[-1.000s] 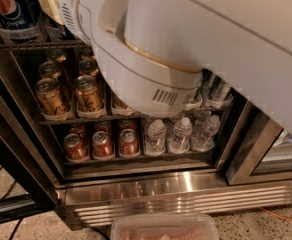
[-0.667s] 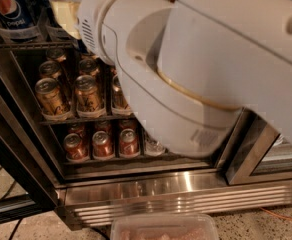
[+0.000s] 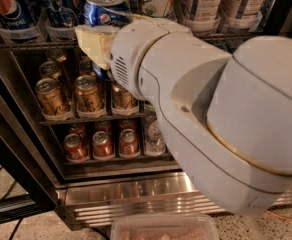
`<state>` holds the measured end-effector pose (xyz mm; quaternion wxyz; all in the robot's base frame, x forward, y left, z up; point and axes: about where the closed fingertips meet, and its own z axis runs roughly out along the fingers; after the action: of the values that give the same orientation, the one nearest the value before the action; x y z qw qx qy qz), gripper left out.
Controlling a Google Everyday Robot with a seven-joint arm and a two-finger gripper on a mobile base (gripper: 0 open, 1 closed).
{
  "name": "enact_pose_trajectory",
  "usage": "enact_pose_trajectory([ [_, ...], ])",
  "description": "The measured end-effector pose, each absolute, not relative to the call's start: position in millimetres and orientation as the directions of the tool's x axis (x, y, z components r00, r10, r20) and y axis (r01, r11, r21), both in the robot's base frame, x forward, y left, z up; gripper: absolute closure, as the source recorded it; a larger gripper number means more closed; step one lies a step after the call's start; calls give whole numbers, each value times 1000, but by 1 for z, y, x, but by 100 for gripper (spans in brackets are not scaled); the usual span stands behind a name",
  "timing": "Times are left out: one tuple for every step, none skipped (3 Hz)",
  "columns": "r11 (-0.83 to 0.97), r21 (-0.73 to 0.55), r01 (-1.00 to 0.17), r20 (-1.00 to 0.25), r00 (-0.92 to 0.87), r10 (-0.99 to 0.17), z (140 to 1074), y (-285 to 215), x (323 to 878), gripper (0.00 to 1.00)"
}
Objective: Pick pepsi can from top shelf of fridge
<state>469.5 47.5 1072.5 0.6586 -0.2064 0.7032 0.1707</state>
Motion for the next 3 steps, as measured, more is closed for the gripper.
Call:
enact_pose_trajectory([
  [839,-34,-544,-997,-39,-66,1073,56,468,100],
  [785,23,-619,-996,-82,-36,1046,57,476,100],
  [702,90,-706,-992,-130,-3,1030,54,477,100],
])
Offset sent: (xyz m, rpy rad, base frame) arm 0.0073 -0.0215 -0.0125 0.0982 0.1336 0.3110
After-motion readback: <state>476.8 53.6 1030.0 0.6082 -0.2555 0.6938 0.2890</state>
